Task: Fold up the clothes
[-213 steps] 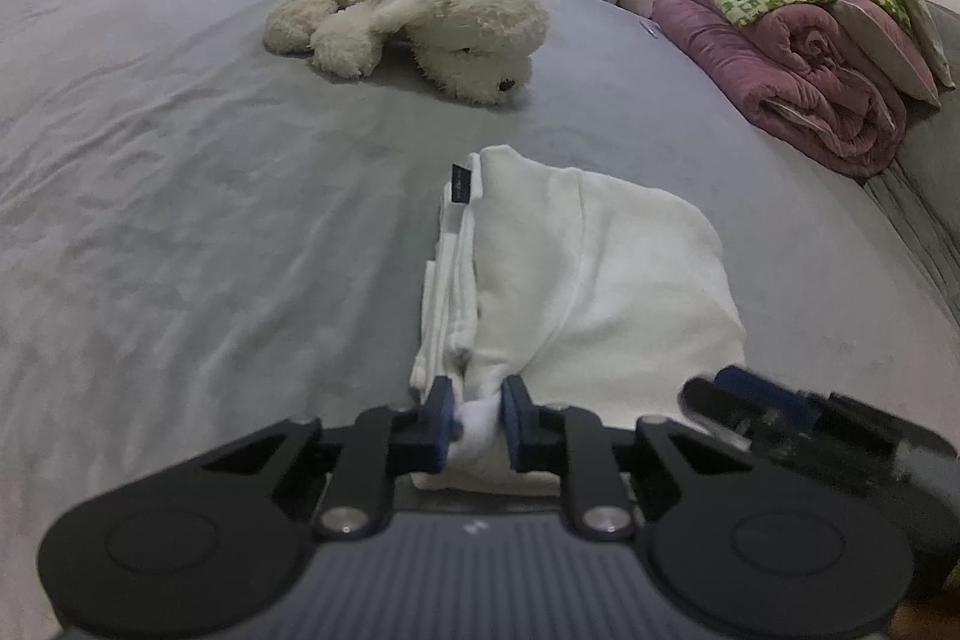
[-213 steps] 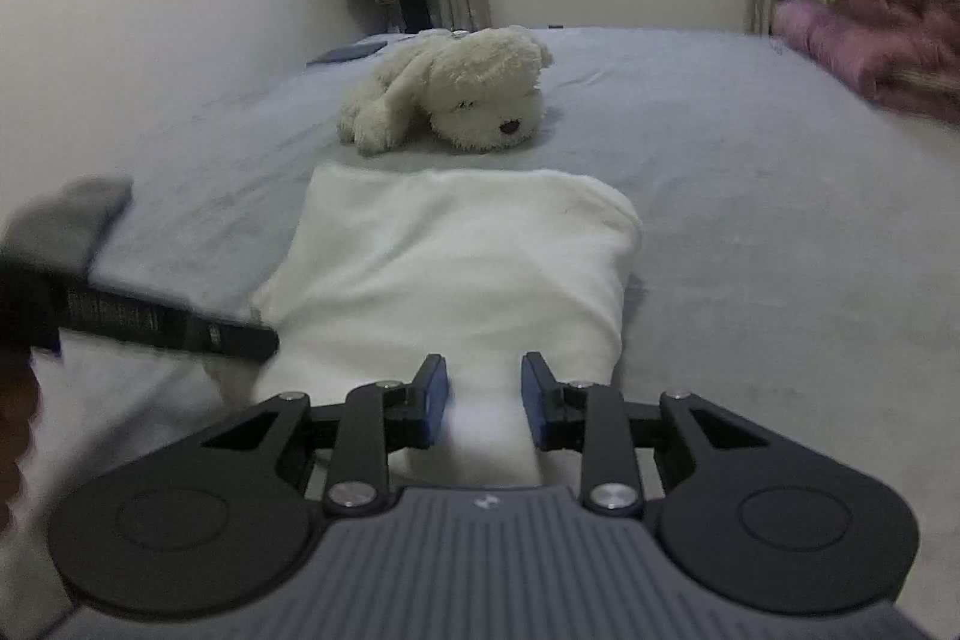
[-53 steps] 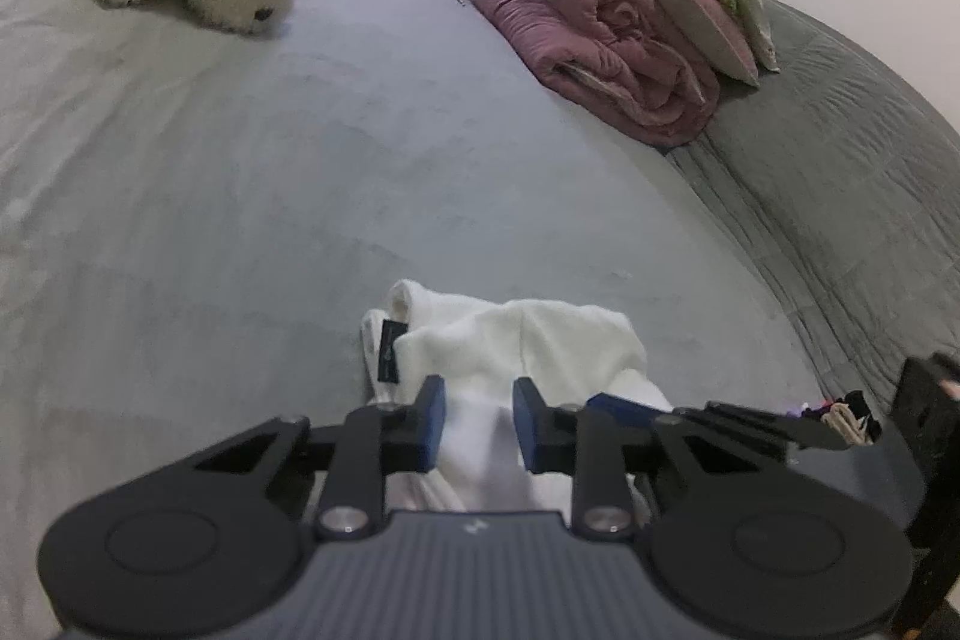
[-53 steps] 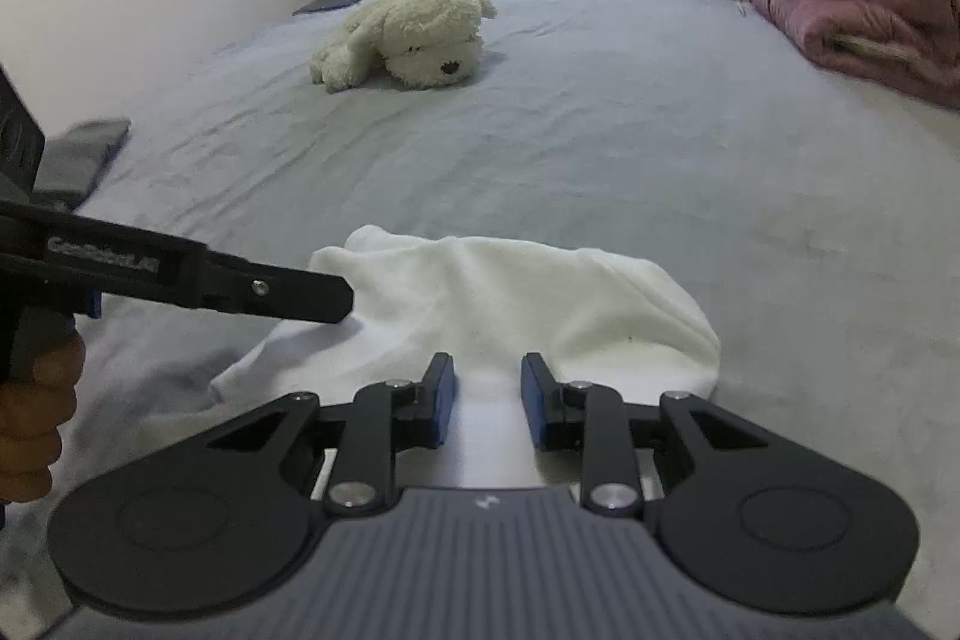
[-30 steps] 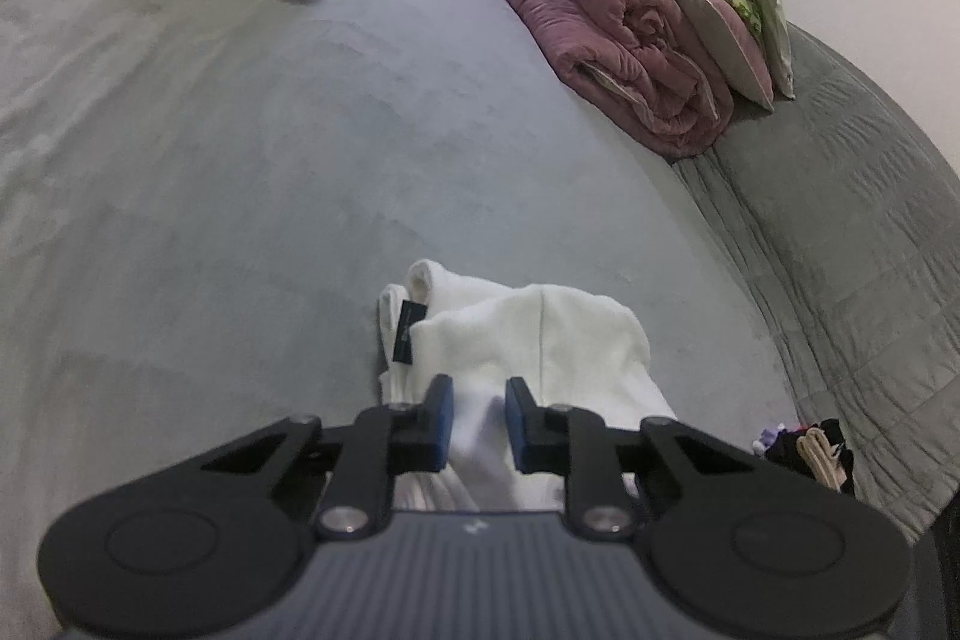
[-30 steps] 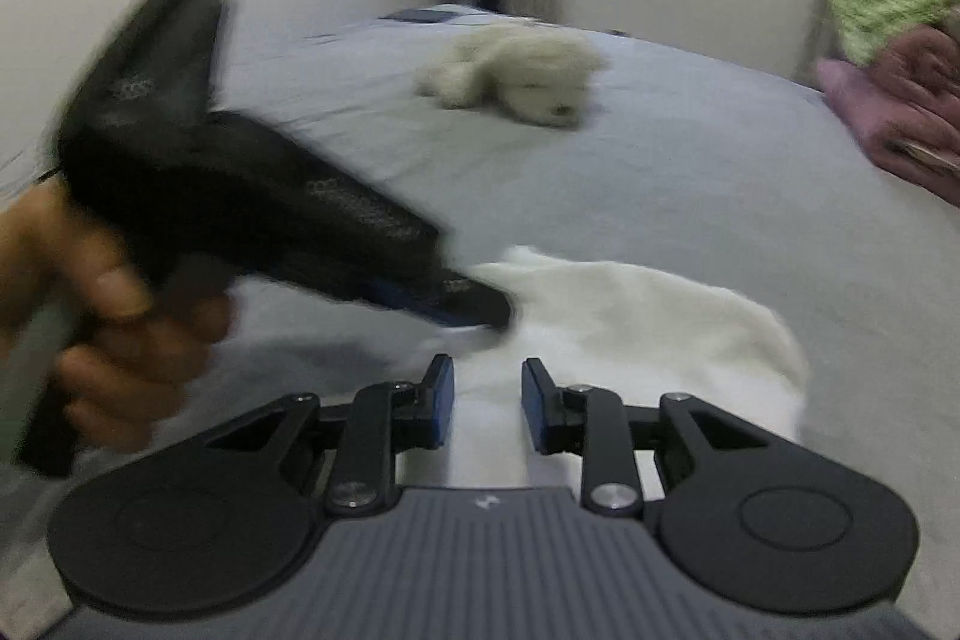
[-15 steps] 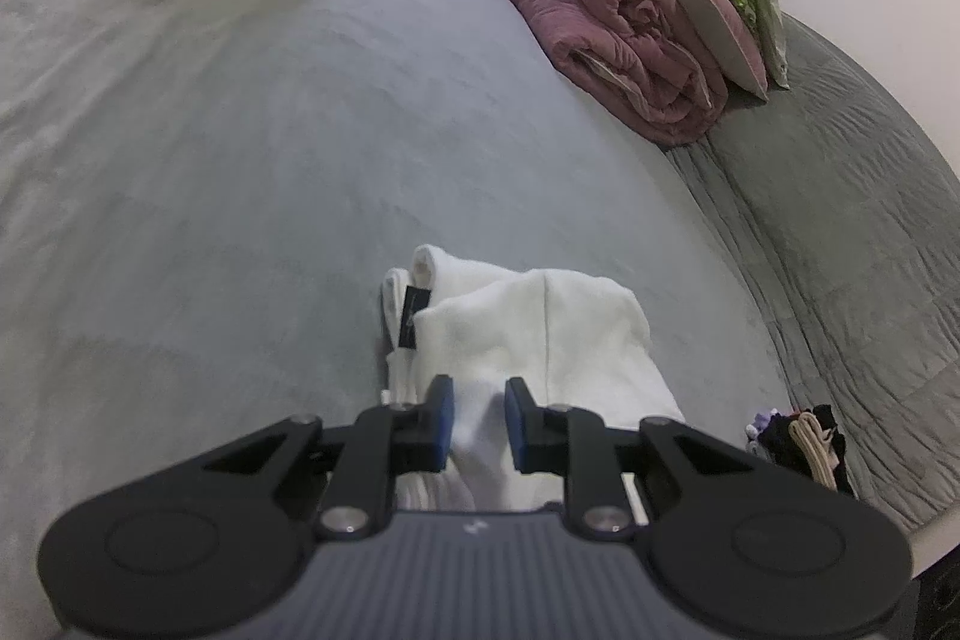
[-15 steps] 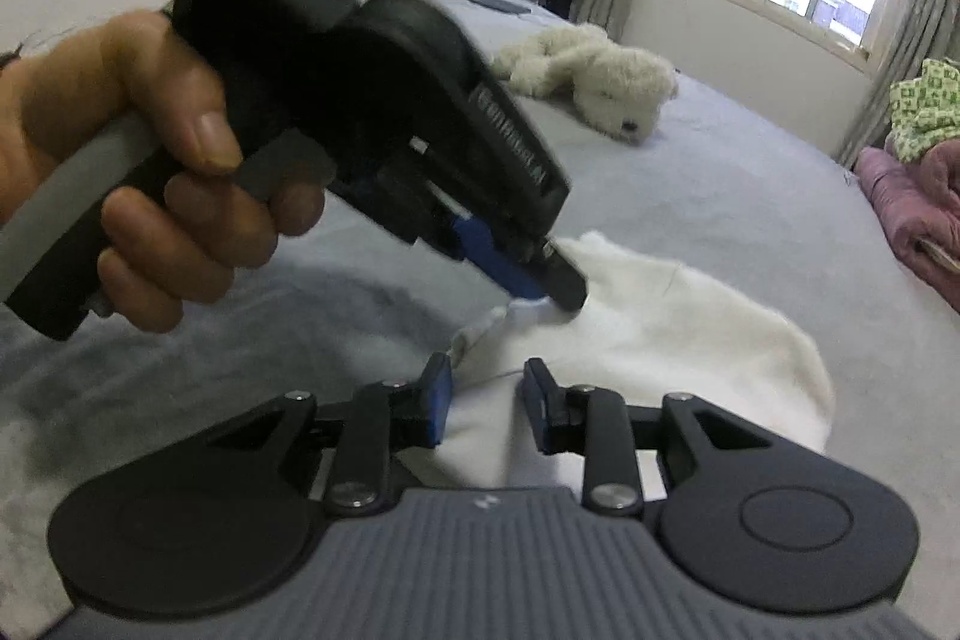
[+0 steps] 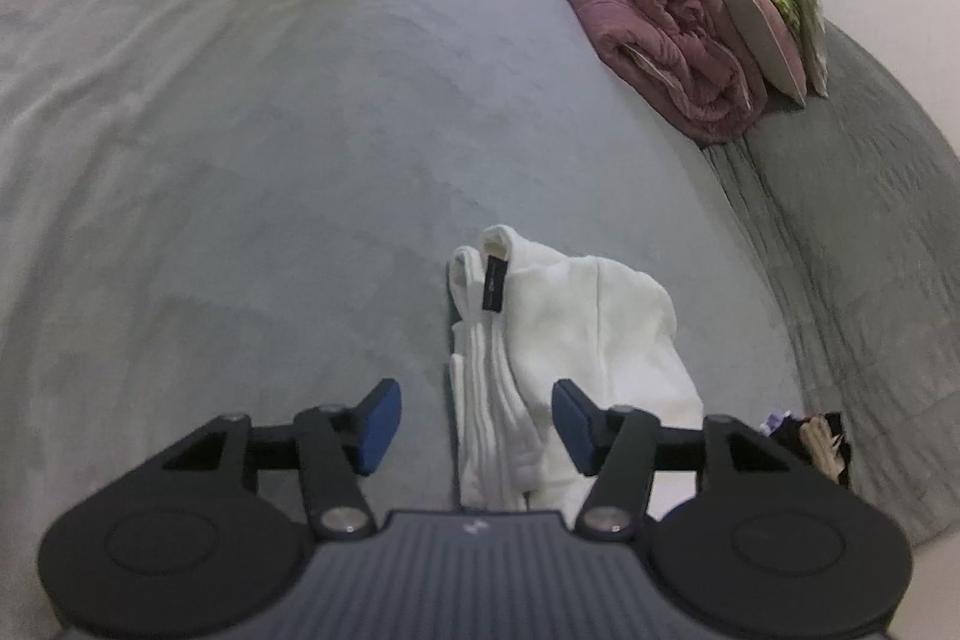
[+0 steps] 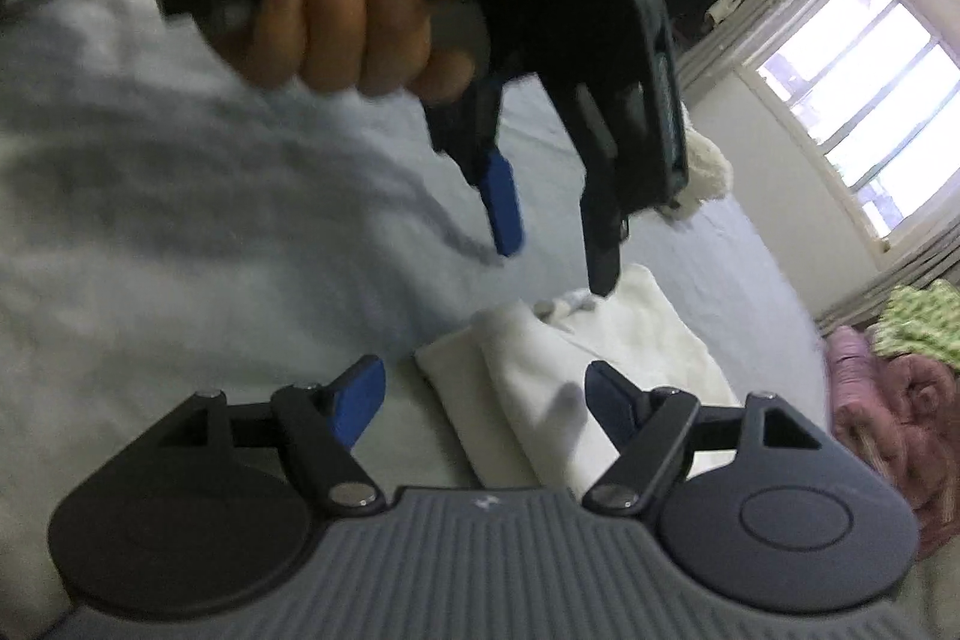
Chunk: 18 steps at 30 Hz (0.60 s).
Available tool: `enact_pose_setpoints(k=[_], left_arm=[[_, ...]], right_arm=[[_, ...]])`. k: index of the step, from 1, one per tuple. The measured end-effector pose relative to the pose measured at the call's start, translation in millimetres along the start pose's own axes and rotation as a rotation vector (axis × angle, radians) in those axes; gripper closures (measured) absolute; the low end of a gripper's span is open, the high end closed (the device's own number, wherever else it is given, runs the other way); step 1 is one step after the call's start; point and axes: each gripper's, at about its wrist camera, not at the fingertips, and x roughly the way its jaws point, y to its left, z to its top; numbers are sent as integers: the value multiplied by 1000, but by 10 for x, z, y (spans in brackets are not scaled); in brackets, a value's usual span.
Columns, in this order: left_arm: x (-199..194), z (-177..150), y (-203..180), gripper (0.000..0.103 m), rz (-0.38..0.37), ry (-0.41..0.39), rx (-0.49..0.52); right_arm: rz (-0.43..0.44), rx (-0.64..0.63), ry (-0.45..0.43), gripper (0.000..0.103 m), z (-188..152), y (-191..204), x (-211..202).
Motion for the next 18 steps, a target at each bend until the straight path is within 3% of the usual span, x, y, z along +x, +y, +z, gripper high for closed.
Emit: enact_pose_setpoints(k=[9,12,14,18], left_arm=[[-1,21,55,41,3,20,-63],[-21,11,40,39,-5,22,-61],[-19,7,48,38,-3,29,-62],[2,-18,82,34,-7,46,-78]], right_arm=[[-156,-169,38,32,-18,172,314],[-162,-193,43,42,-17,223,322],[-135,-141,54,58,-13,149,357],[-112,-48,45,70,-6,-40,383]])
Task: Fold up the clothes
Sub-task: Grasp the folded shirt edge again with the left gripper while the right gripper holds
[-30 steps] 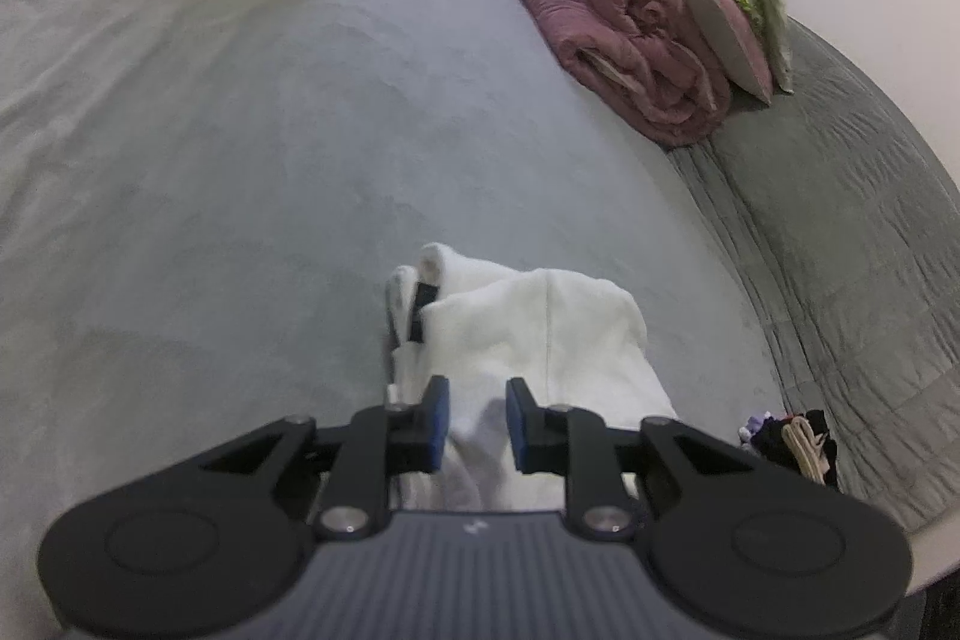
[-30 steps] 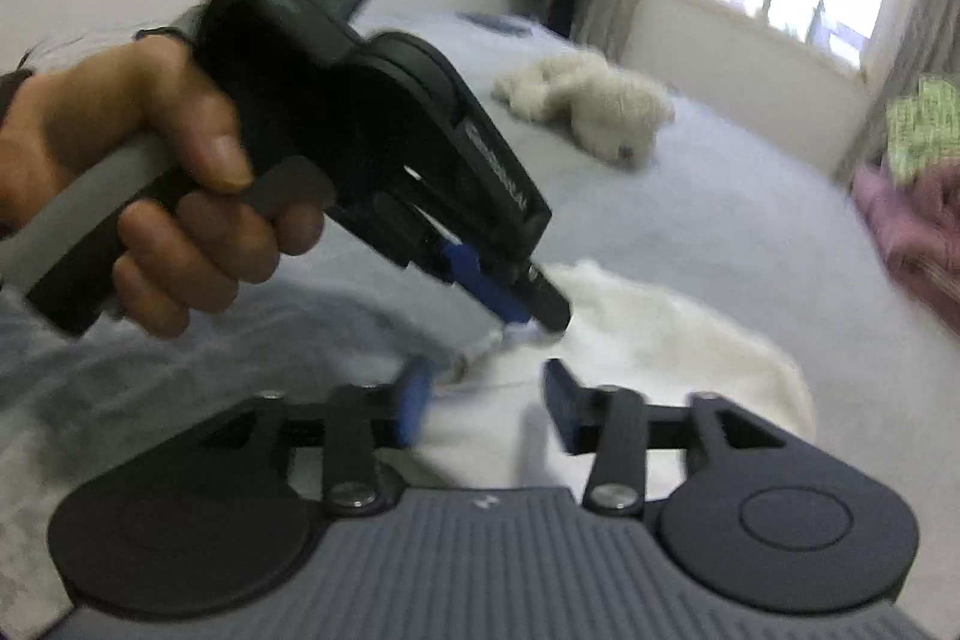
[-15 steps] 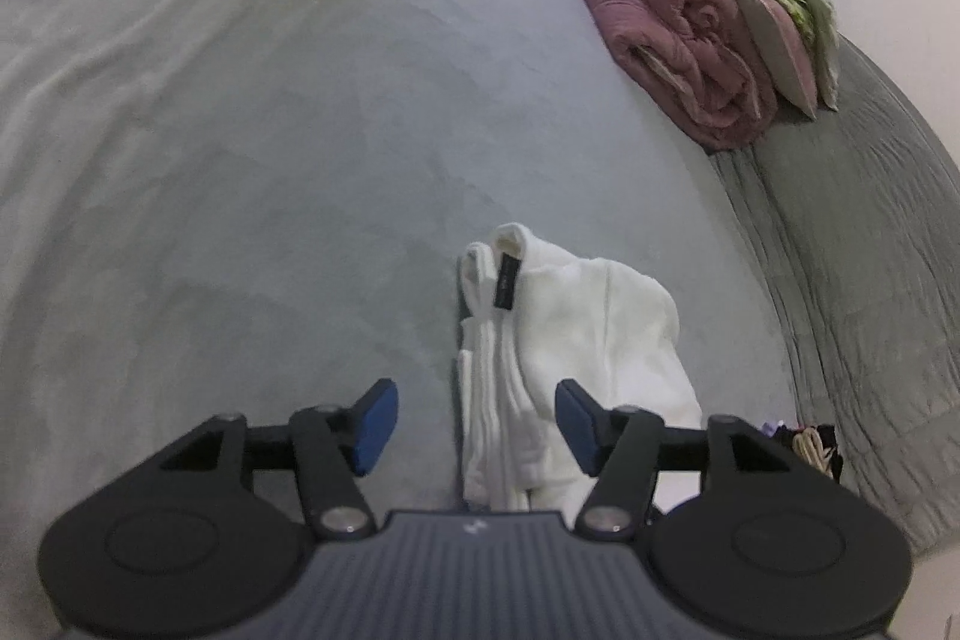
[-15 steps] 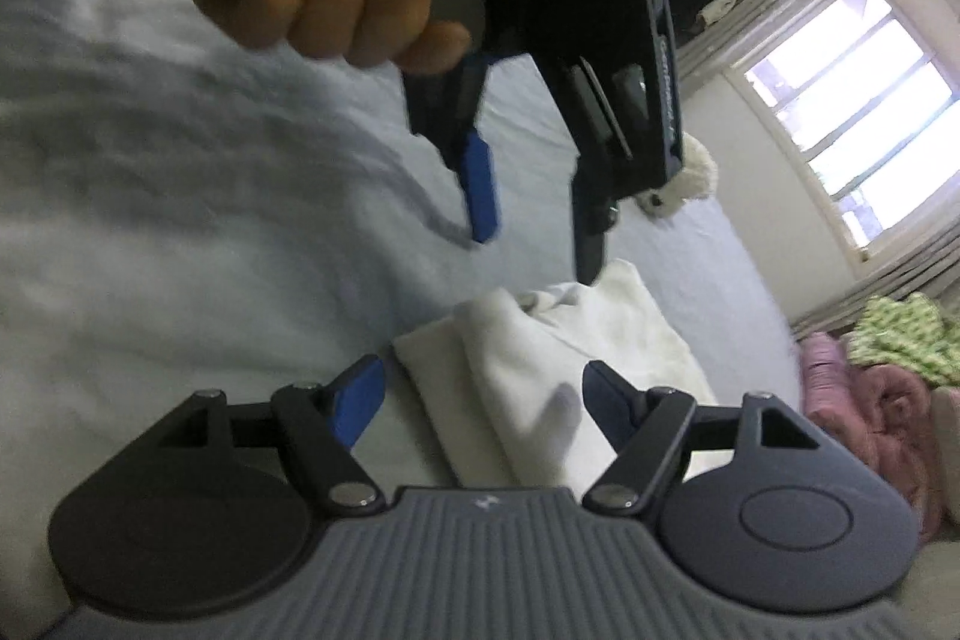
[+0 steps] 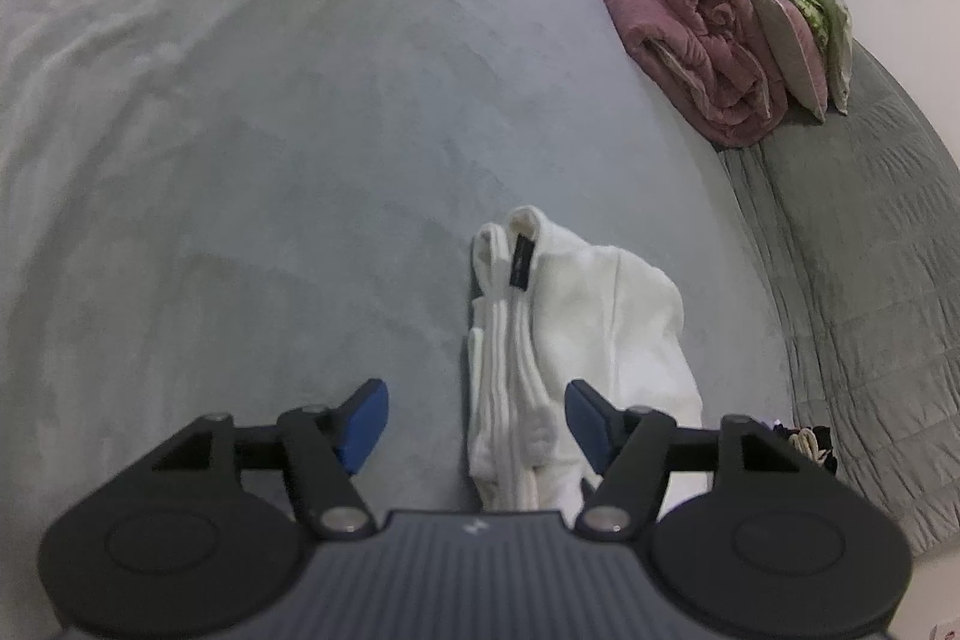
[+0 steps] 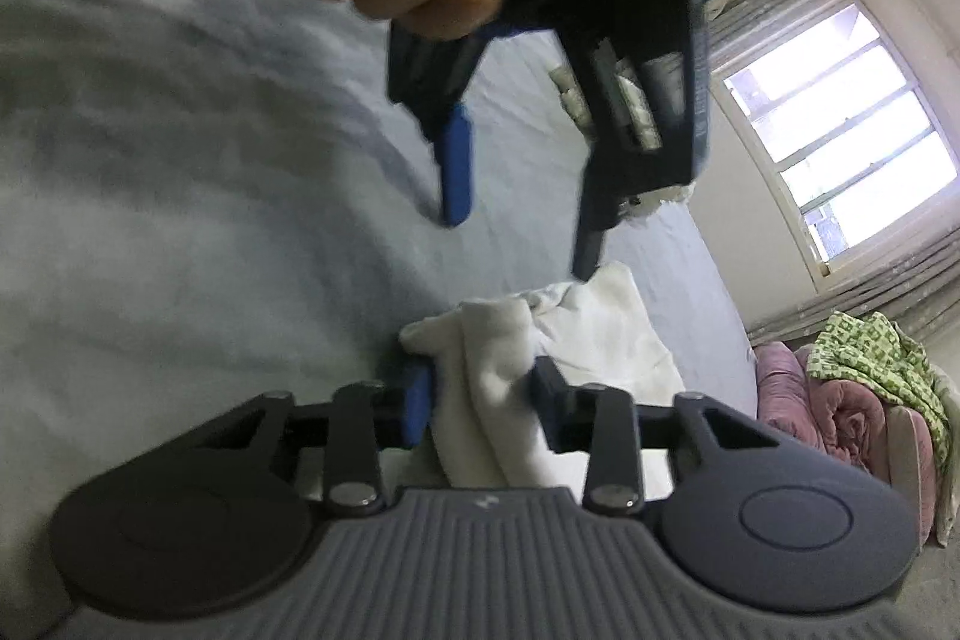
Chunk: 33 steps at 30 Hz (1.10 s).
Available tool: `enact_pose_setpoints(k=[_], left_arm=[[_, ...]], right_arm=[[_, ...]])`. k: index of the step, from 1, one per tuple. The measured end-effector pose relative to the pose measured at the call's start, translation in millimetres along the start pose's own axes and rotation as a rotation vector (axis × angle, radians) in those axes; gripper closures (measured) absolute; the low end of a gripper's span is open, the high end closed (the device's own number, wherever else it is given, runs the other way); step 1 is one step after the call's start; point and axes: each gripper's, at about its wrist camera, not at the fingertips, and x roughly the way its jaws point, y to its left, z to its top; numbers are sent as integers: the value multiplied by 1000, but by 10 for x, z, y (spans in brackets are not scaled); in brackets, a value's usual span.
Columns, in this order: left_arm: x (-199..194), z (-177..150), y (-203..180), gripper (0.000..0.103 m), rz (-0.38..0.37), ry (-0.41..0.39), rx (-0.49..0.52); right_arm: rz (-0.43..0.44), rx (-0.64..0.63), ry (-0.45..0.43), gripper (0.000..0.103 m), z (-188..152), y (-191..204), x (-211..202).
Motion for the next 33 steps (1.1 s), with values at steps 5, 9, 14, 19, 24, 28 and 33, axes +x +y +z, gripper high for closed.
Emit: enact_pose_setpoints(k=[5,9,14,19,24,28,33], left_arm=[[-11,-34,24,25,-46,-18,-40],[31,-82,16,18,-143,-34,-86],[129,-121,-66,15,-209,-37,-86],[286,-140,-124,14,-228,-12,-87],[417,-86,-171,20,-225,-9,-90],[450,-2,-231,45,-187,-23,-64],[441,-34,-288,65,-104,-38,19]], right_arm=[[35,154,-27,73,18,-282,31],[24,201,-49,73,37,-406,69],[31,215,-59,73,81,-473,220],[27,212,-69,73,-18,-466,147],[18,196,-72,74,-23,-403,-39],[22,195,-76,74,-33,-430,-76],[40,190,-77,74,-42,-362,-145]])
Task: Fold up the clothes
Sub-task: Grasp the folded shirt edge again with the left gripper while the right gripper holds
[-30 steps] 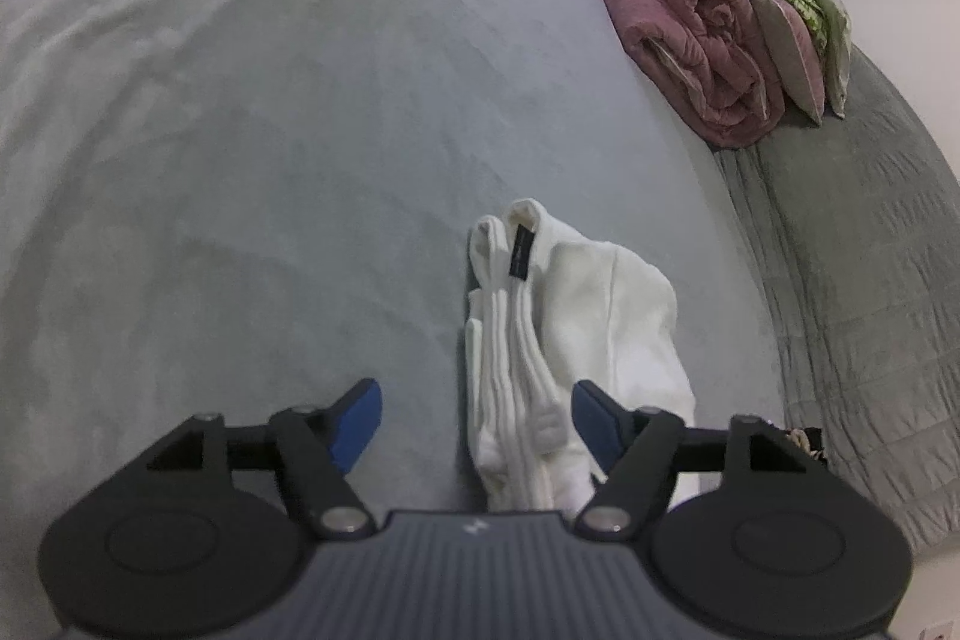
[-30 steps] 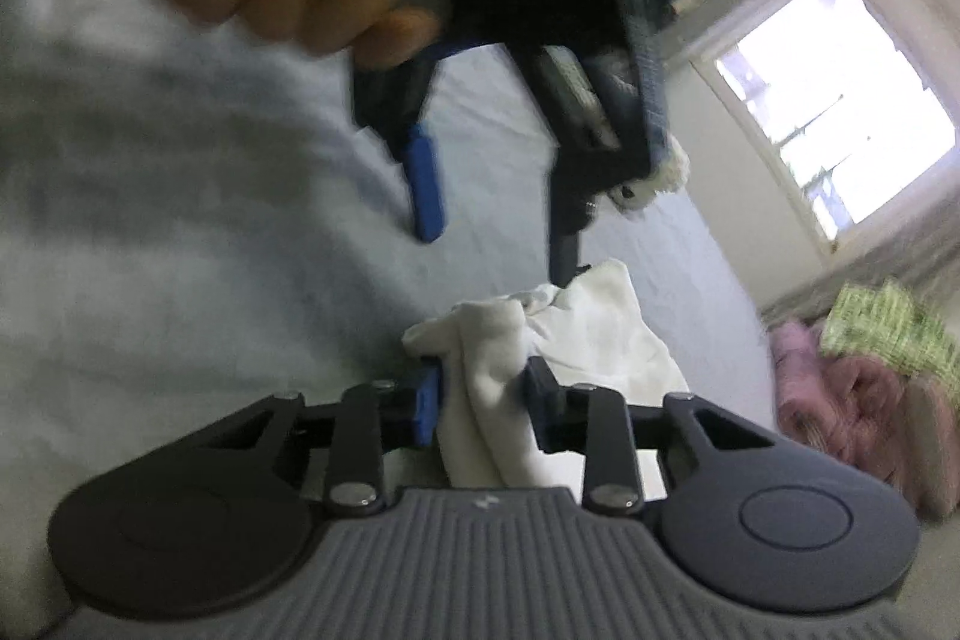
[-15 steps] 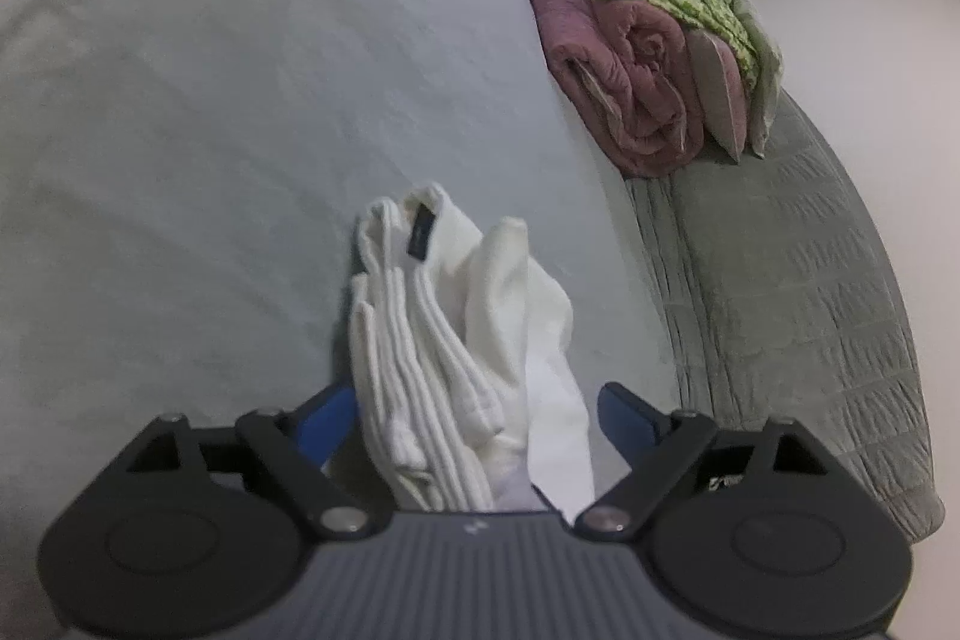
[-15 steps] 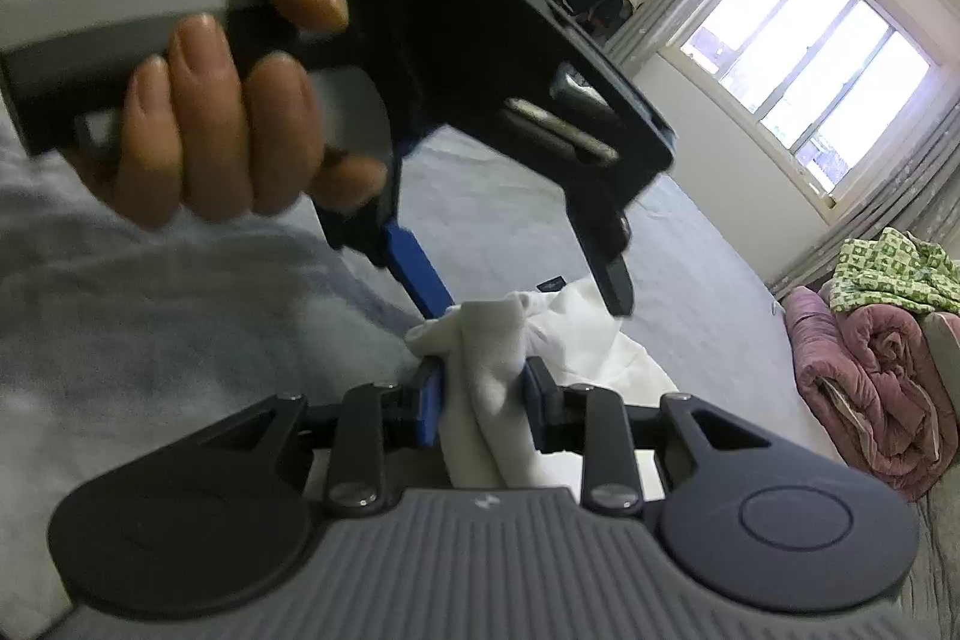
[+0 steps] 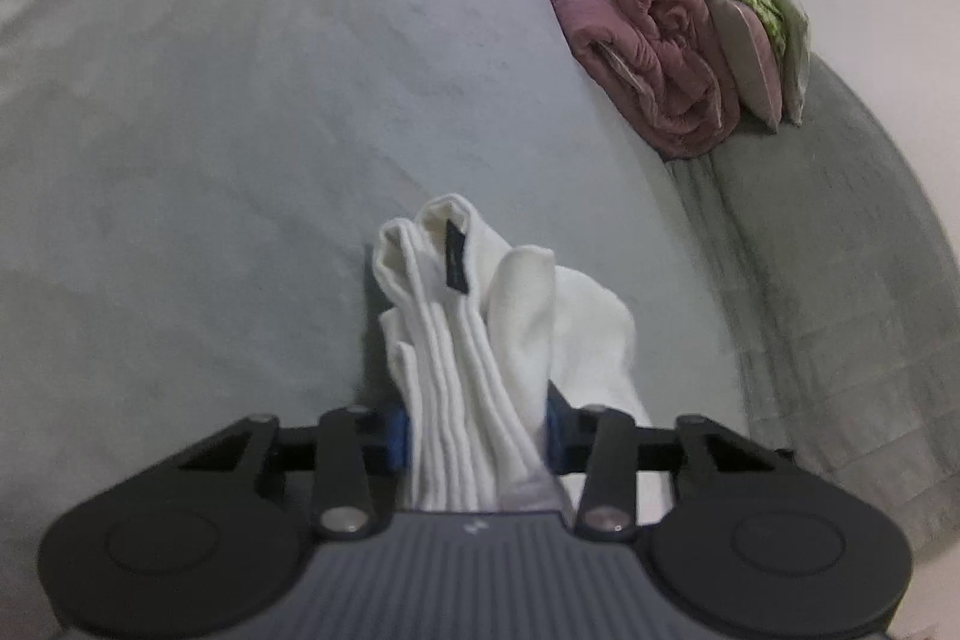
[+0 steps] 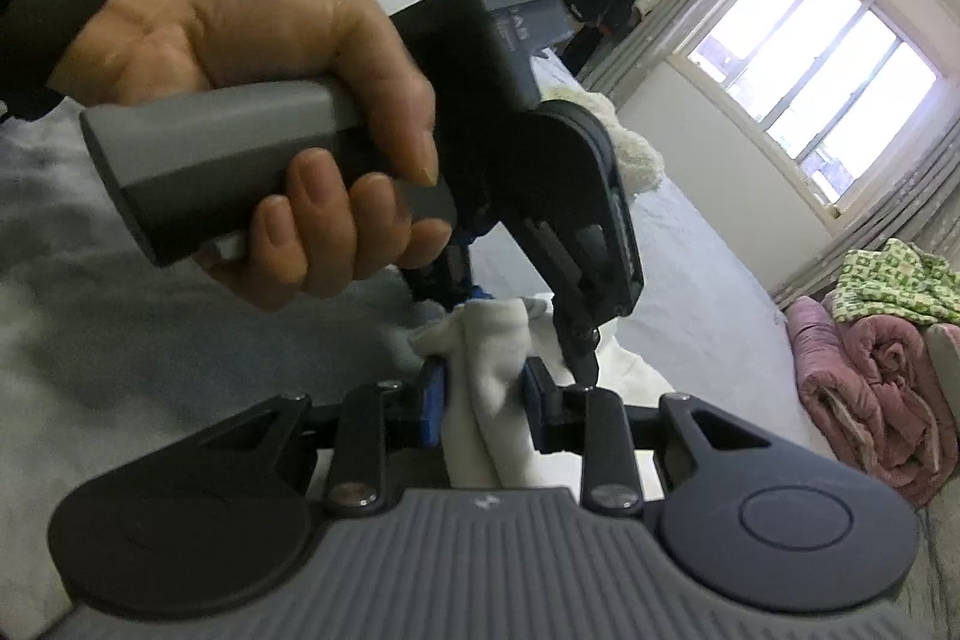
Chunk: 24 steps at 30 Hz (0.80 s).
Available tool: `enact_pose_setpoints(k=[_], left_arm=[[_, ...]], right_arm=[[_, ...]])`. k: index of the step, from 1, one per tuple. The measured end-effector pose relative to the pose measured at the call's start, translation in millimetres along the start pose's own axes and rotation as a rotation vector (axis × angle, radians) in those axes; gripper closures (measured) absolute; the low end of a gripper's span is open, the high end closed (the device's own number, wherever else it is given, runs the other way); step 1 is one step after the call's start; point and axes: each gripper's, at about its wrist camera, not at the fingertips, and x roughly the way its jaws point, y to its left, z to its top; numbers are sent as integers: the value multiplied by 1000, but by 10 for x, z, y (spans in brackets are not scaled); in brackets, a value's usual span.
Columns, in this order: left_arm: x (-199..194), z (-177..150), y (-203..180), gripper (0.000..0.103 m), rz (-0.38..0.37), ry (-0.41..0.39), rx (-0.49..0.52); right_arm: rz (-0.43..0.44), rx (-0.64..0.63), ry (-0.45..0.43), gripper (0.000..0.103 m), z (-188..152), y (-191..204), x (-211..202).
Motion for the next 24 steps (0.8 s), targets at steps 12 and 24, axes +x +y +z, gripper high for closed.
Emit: enact_pose_setpoints(k=[12,24], left_arm=[[6,27,74,66,2,3,3],[37,49,50,66,16,-5,27]], right_arm=[[292,426,-44,48,-70,-945,-281],[405,1586,206,45,-1686,-2199,-108]])
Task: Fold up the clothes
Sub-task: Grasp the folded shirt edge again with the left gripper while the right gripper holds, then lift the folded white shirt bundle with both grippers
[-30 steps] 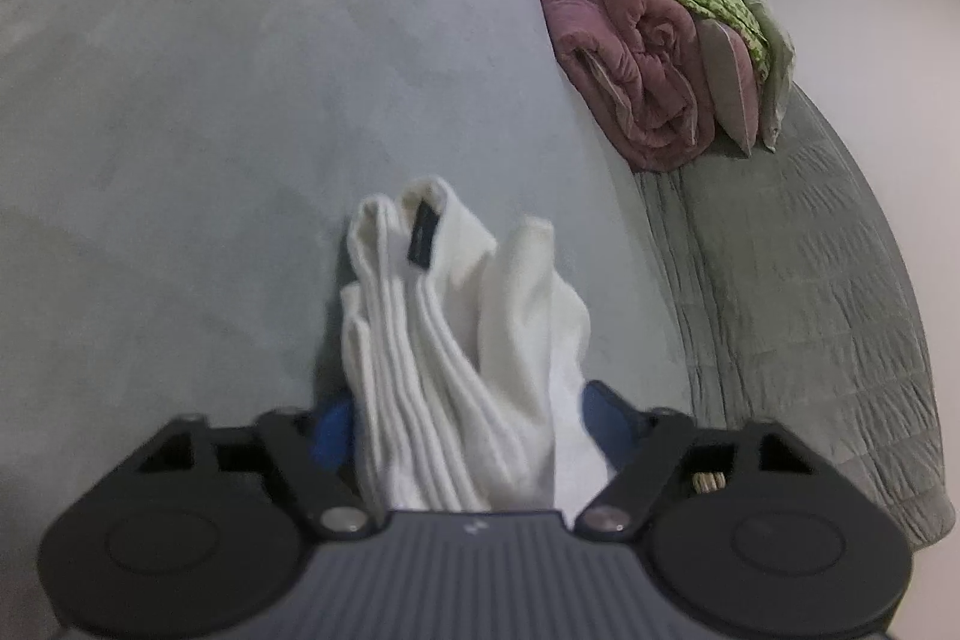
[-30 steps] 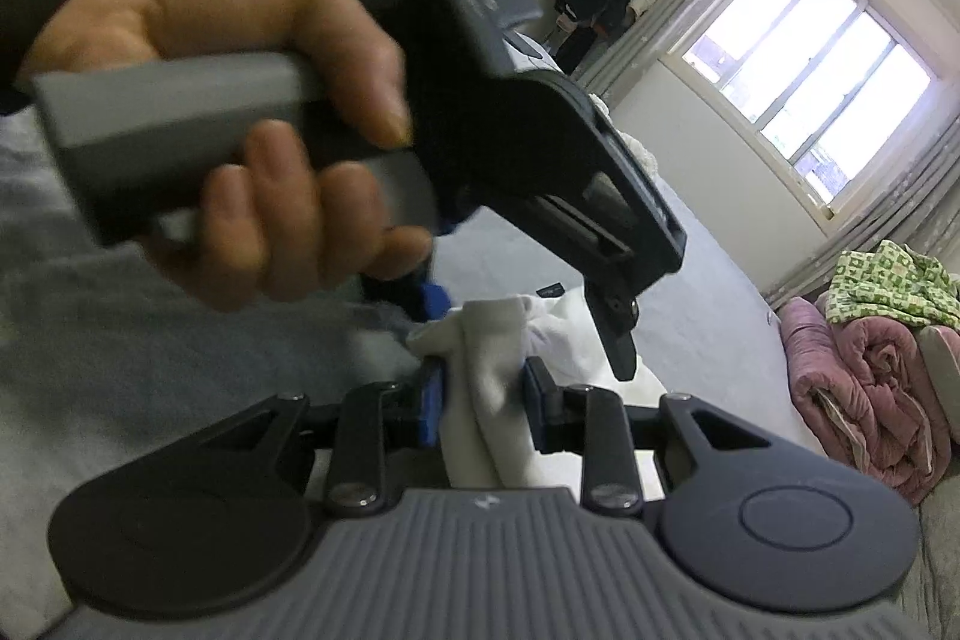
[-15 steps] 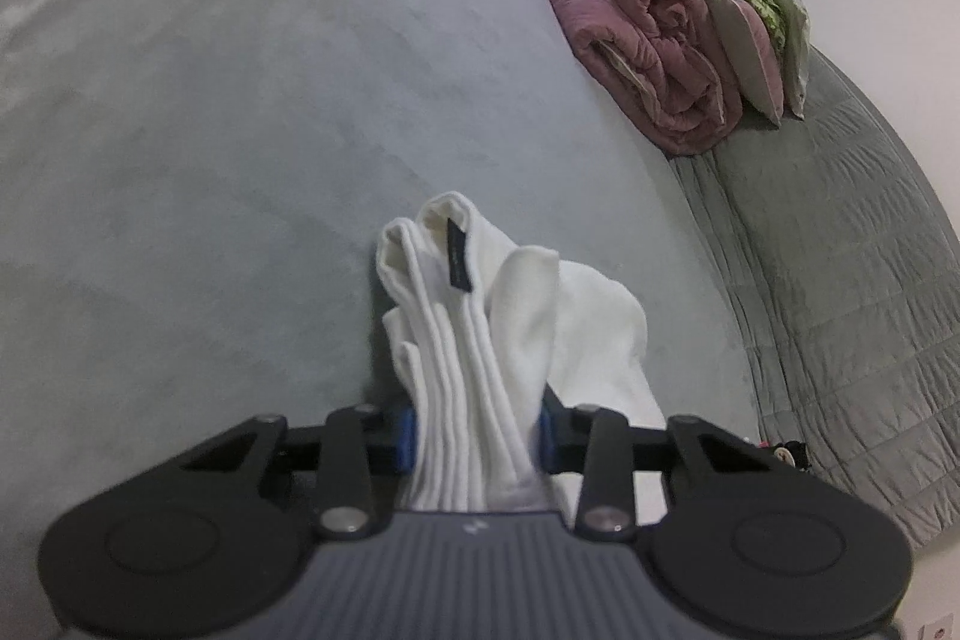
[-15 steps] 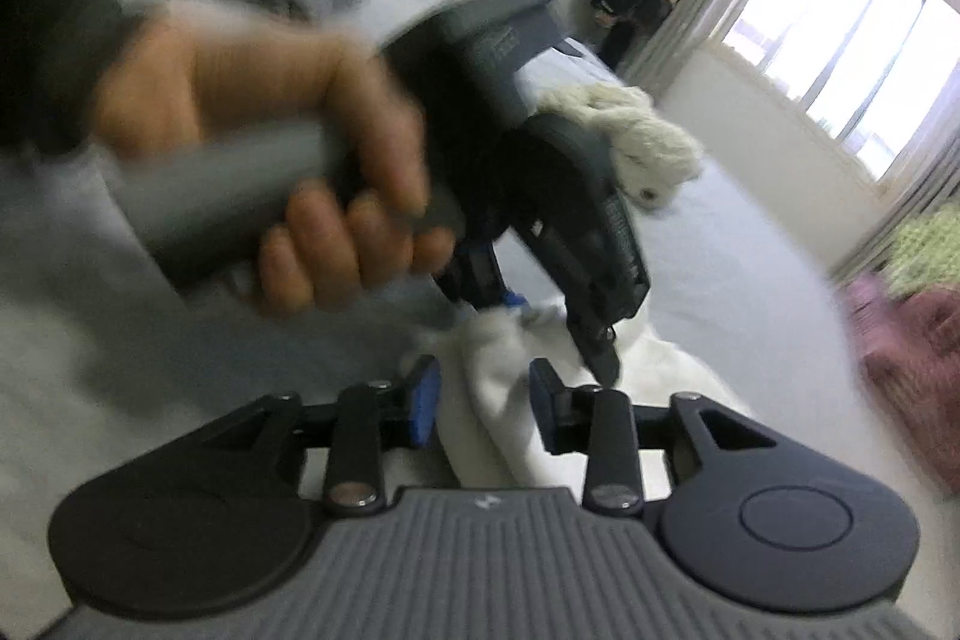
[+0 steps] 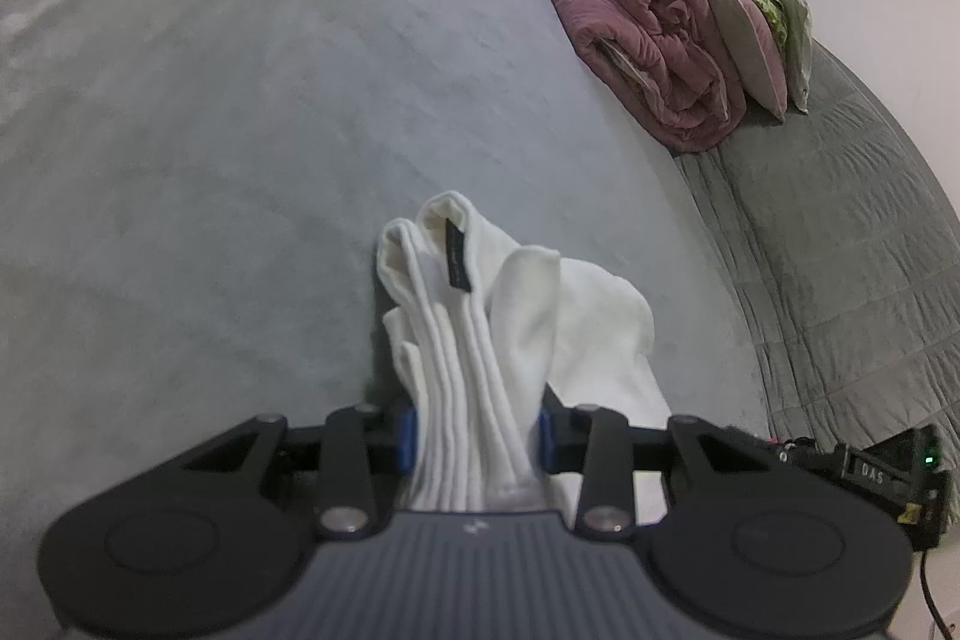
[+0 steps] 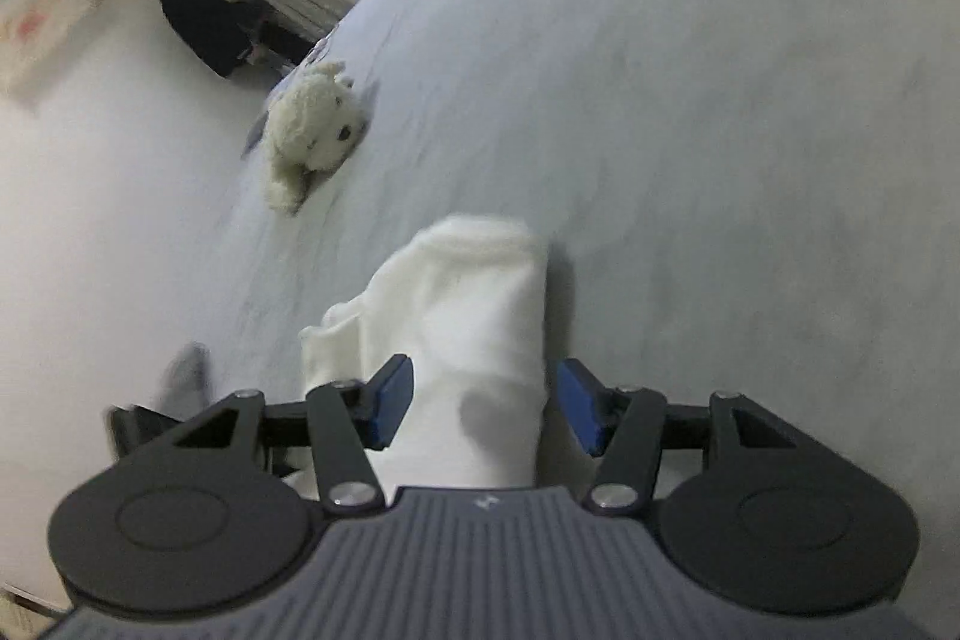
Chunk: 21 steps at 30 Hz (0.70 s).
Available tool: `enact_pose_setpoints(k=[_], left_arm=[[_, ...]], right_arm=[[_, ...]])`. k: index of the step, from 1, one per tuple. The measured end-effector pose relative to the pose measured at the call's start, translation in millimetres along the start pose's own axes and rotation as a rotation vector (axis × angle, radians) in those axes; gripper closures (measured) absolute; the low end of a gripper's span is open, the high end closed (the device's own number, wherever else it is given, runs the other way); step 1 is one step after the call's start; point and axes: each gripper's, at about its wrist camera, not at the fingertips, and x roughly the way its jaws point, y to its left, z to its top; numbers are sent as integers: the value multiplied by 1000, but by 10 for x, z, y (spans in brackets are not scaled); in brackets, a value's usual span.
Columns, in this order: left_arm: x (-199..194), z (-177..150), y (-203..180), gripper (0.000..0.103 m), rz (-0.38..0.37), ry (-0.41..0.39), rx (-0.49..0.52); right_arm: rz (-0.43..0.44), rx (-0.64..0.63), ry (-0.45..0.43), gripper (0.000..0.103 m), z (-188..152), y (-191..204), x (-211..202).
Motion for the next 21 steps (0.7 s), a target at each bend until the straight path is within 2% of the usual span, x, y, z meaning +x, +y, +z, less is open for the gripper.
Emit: enact_pose_setpoints(k=[2,7,17,21], left_arm=[[4,-1,19,66,-6,4,-3],[12,9,65,66,-19,19,-20],[36,8,71,66,-25,28,-33],[40,13,79,66,-30,33,-43]], right_arm=[[35,16,27,45,-89,-39,15],[27,14,67,45,-293,-120,96],[91,-31,15,46,-413,-132,121],[114,-13,-9,47,-418,-161,156]])
